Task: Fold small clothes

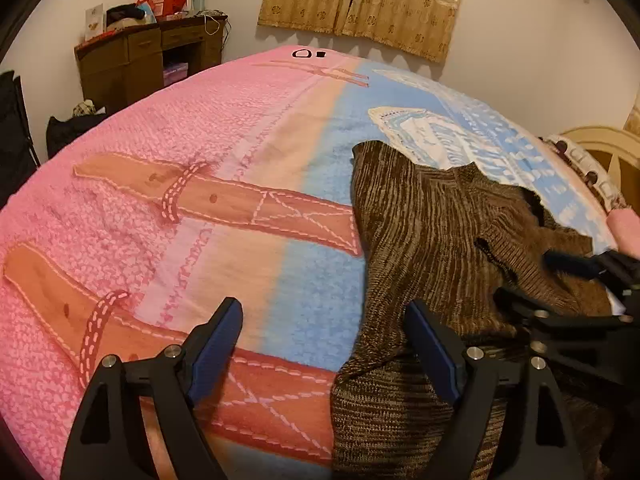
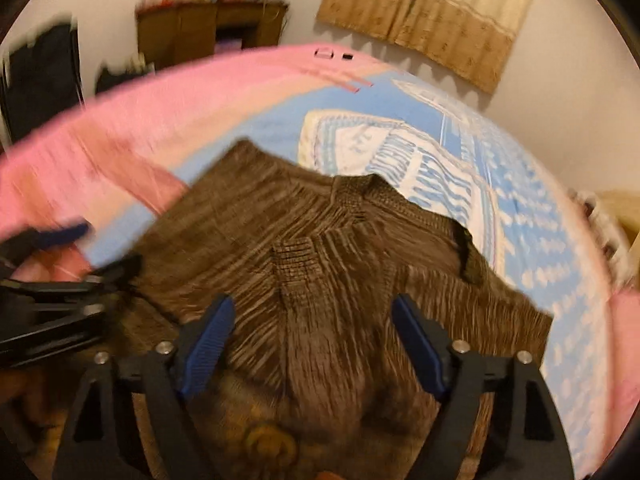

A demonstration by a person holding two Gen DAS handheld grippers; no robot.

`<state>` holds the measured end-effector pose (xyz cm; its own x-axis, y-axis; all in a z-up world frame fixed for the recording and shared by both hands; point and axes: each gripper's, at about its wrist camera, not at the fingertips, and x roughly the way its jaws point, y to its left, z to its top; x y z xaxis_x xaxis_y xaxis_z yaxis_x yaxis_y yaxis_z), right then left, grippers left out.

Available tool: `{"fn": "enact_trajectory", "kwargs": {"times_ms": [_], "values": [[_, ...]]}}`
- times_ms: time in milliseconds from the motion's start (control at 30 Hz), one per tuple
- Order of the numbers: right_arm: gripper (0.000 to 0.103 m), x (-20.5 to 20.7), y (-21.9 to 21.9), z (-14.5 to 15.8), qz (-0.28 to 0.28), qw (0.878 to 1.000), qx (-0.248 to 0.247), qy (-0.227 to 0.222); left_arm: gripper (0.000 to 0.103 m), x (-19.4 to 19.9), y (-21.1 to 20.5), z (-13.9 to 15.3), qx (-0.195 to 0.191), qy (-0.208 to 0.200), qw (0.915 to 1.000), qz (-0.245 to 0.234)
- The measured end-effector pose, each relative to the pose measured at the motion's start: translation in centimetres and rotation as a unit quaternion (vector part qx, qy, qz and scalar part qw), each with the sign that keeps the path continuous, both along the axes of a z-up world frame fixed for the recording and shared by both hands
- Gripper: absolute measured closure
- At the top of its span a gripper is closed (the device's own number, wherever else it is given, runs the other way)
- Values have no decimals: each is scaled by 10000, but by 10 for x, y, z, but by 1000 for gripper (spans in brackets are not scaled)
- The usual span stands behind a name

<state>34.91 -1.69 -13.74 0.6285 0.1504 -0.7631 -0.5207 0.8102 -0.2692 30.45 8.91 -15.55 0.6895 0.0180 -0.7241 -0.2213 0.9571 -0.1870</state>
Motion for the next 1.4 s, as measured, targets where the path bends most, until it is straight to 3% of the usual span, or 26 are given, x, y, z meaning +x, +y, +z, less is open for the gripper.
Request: {"fn": "enact_trajectory", "kwargs": {"times_ms": [67, 133, 233, 367, 467, 733, 833, 933, 1267, 1400], "values": [[32, 15, 1, -16, -104, 9993, -192, 307, 18, -1, 2, 0, -104, -47, 9999, -13], [32, 26, -15, -17, -276, 9988, -77, 386, 18, -2, 3, 0, -147, -71, 9999, -18], [32, 45, -64, 1, -866, 9958, 186, 240, 17, -2, 3, 0, -115, -60, 9999, -26], [30, 70, -152, 17, -2018, 9789, 315, -46, 17, -2, 2, 0, -101, -56, 9999, -32], [29, 73, -187, 15, -2281, 9715, 643, 101, 17, -2, 2, -1, -85, -49, 9999, -30], [29, 33, -159, 16, -1481, 9660, 2055, 515, 17, 1, -2, -2, 41, 24, 10000, -34], [30, 29, -142, 4, -1310, 9689, 1962, 746, 16, 2, -3, -2, 66, 39, 10000, -35], [30, 38, -141, -21, -1471, 9738, 1443, 957, 16, 2, -3, -2, 48, 34, 10000, -38], [28, 17, -174, -7, -1483, 9659, 1956, 827, 16, -4, 3, 4, 124, 51, 9999, 8], [28, 6, -183, -1, -1411, 9641, 2130, 720, 16, -5, -7, 27, 142, -441, 9982, -380]]}}
